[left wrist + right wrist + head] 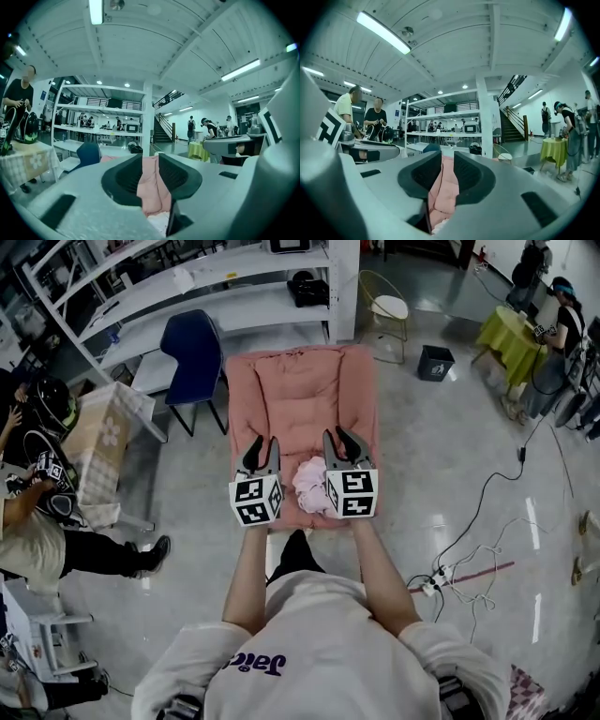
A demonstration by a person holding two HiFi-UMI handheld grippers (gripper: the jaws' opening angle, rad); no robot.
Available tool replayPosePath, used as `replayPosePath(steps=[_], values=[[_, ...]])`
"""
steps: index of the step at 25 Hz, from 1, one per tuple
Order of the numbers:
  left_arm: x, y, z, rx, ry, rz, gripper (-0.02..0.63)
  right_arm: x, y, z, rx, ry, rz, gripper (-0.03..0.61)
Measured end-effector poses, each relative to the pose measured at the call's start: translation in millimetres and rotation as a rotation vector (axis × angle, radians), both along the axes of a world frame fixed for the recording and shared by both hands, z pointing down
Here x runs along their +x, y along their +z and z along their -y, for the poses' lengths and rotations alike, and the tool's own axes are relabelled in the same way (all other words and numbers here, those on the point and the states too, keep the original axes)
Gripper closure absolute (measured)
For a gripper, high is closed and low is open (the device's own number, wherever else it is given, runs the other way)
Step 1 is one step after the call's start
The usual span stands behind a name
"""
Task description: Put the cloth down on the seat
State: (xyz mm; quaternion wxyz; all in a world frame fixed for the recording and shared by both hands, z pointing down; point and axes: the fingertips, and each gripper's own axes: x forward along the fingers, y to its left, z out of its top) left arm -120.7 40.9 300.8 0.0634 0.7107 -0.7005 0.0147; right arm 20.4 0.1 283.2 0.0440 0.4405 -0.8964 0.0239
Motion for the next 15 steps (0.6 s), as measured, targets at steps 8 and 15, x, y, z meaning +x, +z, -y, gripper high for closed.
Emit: replayPosePath(steps=[8, 15], values=[[27, -32, -13, 0.085, 0.001, 0.024, 0.567, 20, -22, -13, 0.040, -0.005, 0.025, 0.531], [52, -47, -15, 0.100, 0.055, 0.002, 0.598, 33, -39, -22, 0.071, 0.018, 0.045, 0.548]])
